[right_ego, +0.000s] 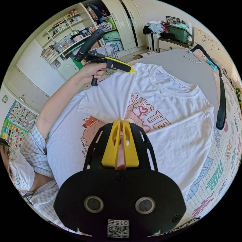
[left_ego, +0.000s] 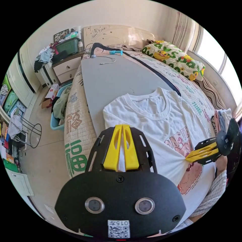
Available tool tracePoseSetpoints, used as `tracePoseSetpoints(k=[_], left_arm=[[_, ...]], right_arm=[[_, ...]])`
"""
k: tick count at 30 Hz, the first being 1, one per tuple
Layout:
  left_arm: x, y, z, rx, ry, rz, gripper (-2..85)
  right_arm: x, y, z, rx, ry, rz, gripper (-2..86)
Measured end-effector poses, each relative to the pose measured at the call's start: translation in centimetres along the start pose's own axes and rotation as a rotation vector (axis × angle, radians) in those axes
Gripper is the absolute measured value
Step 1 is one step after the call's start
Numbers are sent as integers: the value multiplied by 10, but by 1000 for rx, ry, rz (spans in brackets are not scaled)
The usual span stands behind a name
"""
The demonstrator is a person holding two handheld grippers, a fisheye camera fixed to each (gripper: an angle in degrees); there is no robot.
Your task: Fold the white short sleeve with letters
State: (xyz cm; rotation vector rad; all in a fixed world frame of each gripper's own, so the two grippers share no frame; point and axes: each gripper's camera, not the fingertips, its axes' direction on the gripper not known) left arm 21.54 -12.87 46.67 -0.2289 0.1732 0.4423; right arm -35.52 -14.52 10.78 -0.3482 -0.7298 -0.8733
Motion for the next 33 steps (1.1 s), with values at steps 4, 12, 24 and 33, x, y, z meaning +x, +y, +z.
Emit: tracePoseSetpoints(k=[4, 12, 24, 33], left_arm=[[-30, 55, -70, 179, 17, -35, 1], [-42, 154, -246, 588, 346, -155, -9], [108, 183, -314, 481, 406, -65, -9], [133, 190, -337, 547, 340, 24, -9]], right_arm=[[-38, 25, -29, 91, 94, -99, 69], [-93, 80, -26, 173, 78, -95, 68], [-58, 121, -12, 200, -115, 42, 52], [-30, 146, -12, 221, -157, 30, 53]])
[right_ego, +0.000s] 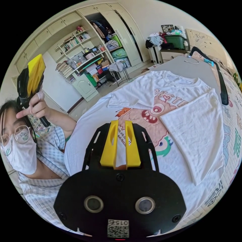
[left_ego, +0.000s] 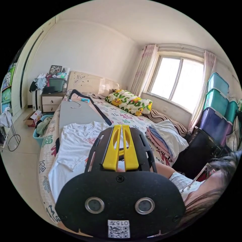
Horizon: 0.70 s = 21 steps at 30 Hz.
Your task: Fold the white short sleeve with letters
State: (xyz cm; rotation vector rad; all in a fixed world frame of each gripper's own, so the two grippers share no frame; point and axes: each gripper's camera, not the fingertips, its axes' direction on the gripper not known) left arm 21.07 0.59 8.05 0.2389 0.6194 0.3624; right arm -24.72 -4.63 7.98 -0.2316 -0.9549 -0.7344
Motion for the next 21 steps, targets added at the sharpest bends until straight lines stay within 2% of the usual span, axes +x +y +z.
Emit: tracePoseSetpoints(k=[14, 21], left_arm=[[27, -13, -19, 23, 39, 79, -8], [22, -21, -12, -10, 121, 15, -6]], right_arm=[[23, 21, 0, 16, -13, -3, 49], [35, 31, 6, 21, -26, 6, 48]])
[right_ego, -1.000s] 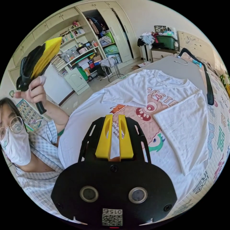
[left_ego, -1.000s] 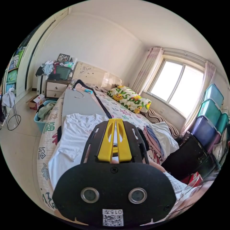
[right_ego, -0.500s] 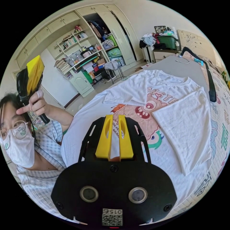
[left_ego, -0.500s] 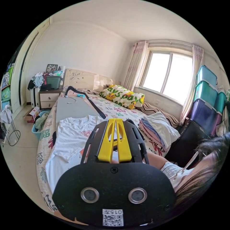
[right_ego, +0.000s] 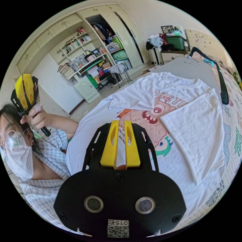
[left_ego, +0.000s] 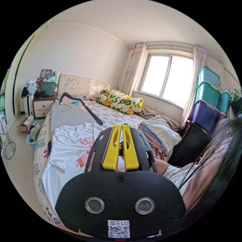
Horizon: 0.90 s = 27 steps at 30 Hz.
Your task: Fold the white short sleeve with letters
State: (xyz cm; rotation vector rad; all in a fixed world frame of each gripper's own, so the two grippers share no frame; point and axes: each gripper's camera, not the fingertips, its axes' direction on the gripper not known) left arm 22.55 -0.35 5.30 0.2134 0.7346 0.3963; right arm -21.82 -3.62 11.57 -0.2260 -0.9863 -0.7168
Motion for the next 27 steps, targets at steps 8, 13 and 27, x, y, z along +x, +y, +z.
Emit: tracePoseSetpoints(k=[8, 13, 27], left_arm=[[13, -1, 11, -12, -76, -10, -6], [18, -4, -4, 42, -14, 1, 2], [-14, -17, -32, -1, -308, 365, 87]], right_arm=[[10, 15, 17, -2, -19, 8, 48], [14, 24, 32, -12, -28, 8, 47], [-63, 32, 74, 8, 167, -261, 6]])
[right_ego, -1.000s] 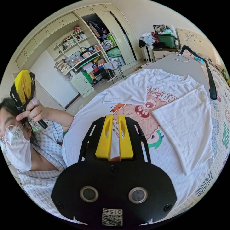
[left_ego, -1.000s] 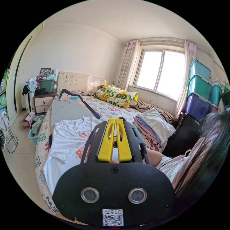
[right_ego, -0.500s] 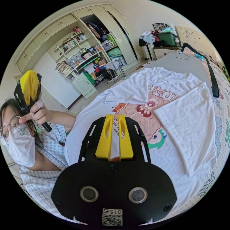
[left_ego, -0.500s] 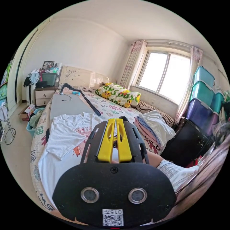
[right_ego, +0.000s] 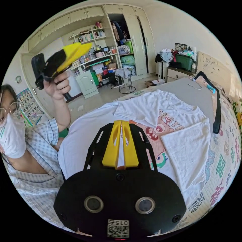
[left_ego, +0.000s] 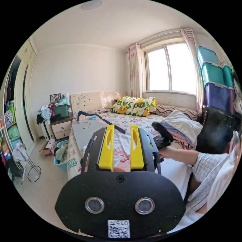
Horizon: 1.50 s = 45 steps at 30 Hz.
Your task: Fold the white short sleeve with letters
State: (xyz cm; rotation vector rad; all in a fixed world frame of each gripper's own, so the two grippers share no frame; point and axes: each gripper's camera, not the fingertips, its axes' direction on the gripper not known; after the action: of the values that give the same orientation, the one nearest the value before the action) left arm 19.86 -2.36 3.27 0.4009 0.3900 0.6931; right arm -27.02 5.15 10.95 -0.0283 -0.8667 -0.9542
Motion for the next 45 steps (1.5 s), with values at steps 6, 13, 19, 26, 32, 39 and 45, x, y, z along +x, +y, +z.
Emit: tracePoseSetpoints(k=[6, 13, 19, 26, 32, 39, 45], left_arm=[[-81, 104, 75, -192, 49, -185, 61], [-99, 129, 107, -302, 229, -202, 51], [-69, 142, 160, -556, 142, -106, 70], [-55, 145, 170, -577, 93, -127, 2], [-22, 145, 189, -650, 34, -55, -2], [4, 123, 156, -543, -37, -64, 33], [93, 100, 128, -317, 179, 143, 46]], right_arm=[[-54, -36, 82, -119, 47, -106, 29], [-69, -69, 174, -266, 131, -150, 91], [-67, -69, 198, -295, 219, -124, 59], [-68, -73, 188, -260, 197, -149, 20], [-53, -86, 191, -282, 145, -111, 30], [-7, -94, 128, -163, 108, 17, 82], [80, -108, 81, -101, 205, 232, 79]])
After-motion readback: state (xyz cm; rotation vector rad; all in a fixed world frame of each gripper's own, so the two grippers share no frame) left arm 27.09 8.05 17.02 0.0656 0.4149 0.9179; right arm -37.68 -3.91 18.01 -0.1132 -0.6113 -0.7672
